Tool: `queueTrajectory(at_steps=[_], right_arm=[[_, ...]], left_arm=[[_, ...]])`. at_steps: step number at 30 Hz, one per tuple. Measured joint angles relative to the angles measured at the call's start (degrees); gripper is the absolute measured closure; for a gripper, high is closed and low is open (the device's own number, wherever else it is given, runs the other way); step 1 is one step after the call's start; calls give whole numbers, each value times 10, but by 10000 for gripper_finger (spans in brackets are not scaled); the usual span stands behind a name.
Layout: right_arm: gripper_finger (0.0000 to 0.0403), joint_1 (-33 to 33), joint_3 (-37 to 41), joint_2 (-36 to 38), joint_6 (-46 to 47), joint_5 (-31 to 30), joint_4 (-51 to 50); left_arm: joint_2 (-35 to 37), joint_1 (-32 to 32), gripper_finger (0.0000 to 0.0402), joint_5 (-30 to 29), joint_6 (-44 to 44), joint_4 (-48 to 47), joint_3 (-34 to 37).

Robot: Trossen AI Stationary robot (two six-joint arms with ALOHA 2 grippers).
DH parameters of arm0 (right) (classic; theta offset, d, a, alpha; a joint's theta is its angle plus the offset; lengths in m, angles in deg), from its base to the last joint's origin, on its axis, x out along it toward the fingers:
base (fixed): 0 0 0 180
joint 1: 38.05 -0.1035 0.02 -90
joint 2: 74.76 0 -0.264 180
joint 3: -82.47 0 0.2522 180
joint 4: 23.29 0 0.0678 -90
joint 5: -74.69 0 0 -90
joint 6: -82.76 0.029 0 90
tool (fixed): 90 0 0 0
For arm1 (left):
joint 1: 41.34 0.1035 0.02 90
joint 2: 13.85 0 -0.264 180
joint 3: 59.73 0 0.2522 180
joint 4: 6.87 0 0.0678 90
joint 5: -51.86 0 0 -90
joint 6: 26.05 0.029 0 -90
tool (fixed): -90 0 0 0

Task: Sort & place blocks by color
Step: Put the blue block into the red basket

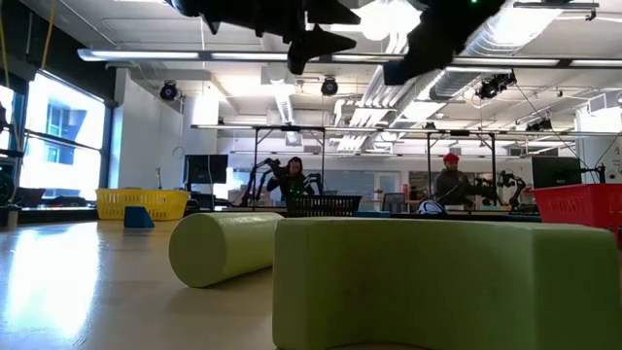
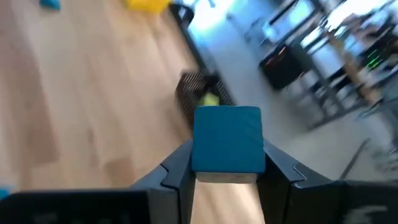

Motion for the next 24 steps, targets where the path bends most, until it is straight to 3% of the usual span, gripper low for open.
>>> queueTrajectory(at_steps=[7,12,18,24], right_arm=[[298,-1,0,0,198,118,-127],[298,-17,0,0,315,179,-208],[298,-63,0,0,432,190,-289],[298,-110,0,0,561,189,-371]], left_arm=[[0,-2,202,-11,43,-68,0],[0,-6,202,-67,44,-139,0],[0,-27,202,-108,69,-224,0],[0,-56,202,-109,69,-270,0]])
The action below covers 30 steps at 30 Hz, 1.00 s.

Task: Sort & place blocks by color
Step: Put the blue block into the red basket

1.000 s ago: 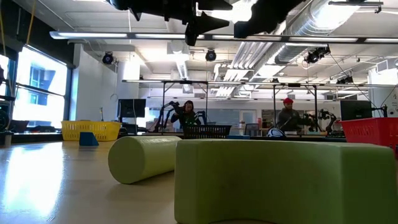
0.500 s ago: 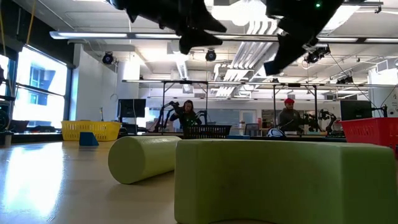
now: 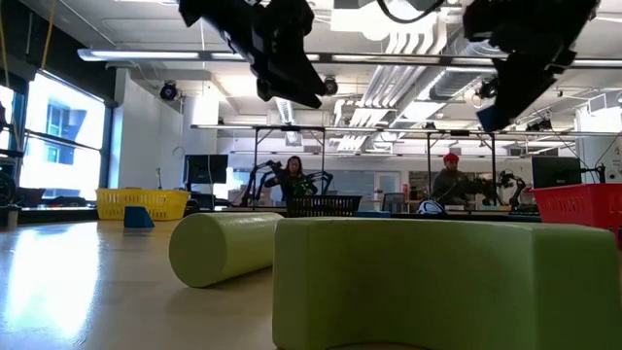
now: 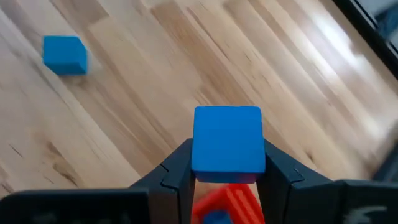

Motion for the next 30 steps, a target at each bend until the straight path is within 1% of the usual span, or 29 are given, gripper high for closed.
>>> queueTrajectory(at_steps=[5,8,11,19,23,25,30], right_arm=[[298,-34,0,0,128,9,-83],[298,-53,0,0,198,27,-123],[298,-65,0,0,242,57,-140],[298,-86,0,-4,295,116,-143],[298,-90,0,-31,304,125,-142],[298,-90,0,-49,304,139,-142],[298,-90,0,-92,303,161,-145]], left_arm=[[0,-29,202,0,10,-20,0],[0,-48,202,0,4,-31,0],[0,-68,202,0,1,-41,0],[0,-120,202,0,5,-66,0],[0,-142,202,0,-4,-91,0],[0,-151,202,0,-11,-101,0],[0,-171,202,0,-11,-106,0]])
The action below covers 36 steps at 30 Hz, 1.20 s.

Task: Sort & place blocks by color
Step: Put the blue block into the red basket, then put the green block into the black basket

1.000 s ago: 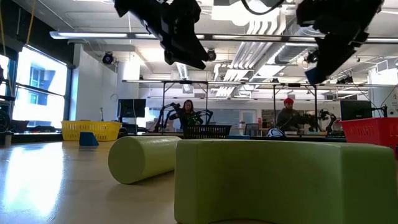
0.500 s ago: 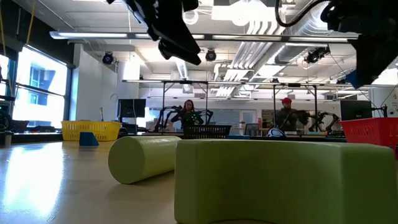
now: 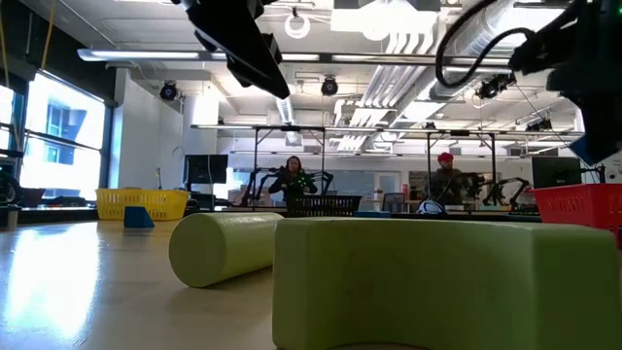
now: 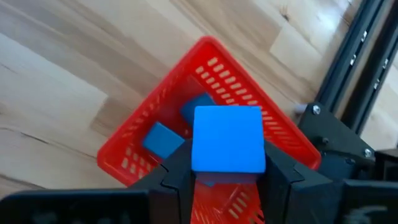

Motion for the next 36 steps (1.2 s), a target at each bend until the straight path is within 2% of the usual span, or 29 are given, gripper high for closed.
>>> queueTrajectory(at_steps=[5,10,17,21,27,31,36], right_arm=[[298,0,0,-35,-20,34,-1],[297,1,0,-53,-47,34,-1],[212,2,0,-58,-85,30,-4],[182,2,0,-58,-85,10,-15],[177,2,0,-58,-83,-3,-29],[177,2,-2,-58,-73,-20,-32],[177,2,-28,-58,-75,-59,-38]], left_arm=[[0,-13,202,0,0,0,0],[0,-16,202,0,-1,0,0],[0,-16,202,0,-35,0,0],[0,-16,202,2,-25,0,0],[0,-16,202,7,48,0,0],[0,-17,202,9,53,0,0],[0,-31,202,9,108,-2,0]])
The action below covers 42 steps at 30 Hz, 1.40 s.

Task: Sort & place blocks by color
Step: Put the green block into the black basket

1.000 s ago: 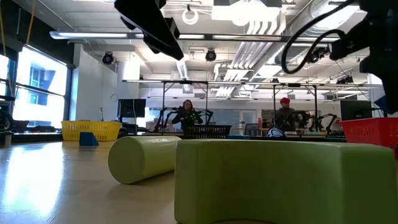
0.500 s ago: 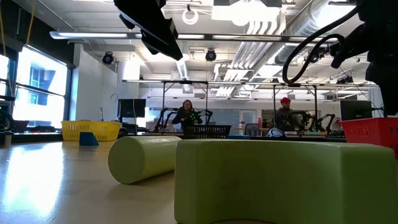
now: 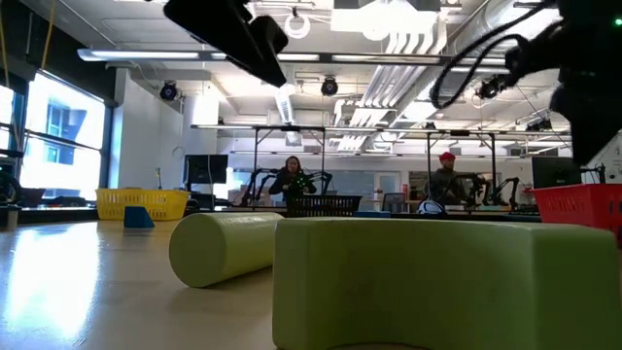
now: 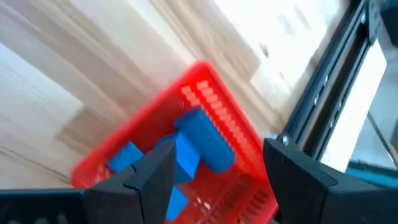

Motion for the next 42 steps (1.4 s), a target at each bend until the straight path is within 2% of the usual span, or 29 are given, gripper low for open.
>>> queueTrajectory(at_steps=[6,9,11,13,19,22,32,37,42], right_arm=[[177,0,-48,0,-11,-66,-9],[177,0,-70,0,-11,-91,-11],[176,0,-83,0,-11,-105,-11],[176,0,-95,0,-11,-114,-10],[176,0,-121,0,-15,-124,-11],[176,0,-124,0,-15,-144,-11],[176,0,-124,0,-15,-147,-11],[176,0,-124,0,-15,-142,-11],[176,0,-124,0,-28,-141,3]], left_arm=[[0,-24,202,0,155,2,0],[0,-35,202,0,177,8,0],[0,-41,202,-4,134,27,0],[0,-43,202,-7,55,46,0],[0,-45,202,-42,-327,69,0],[0,-53,202,-60,-445,66,0],[0,-108,202,-169,-559,57,0],[0,-140,202,-227,-580,57,0],[0,-165,202,-257,-593,57,0]])
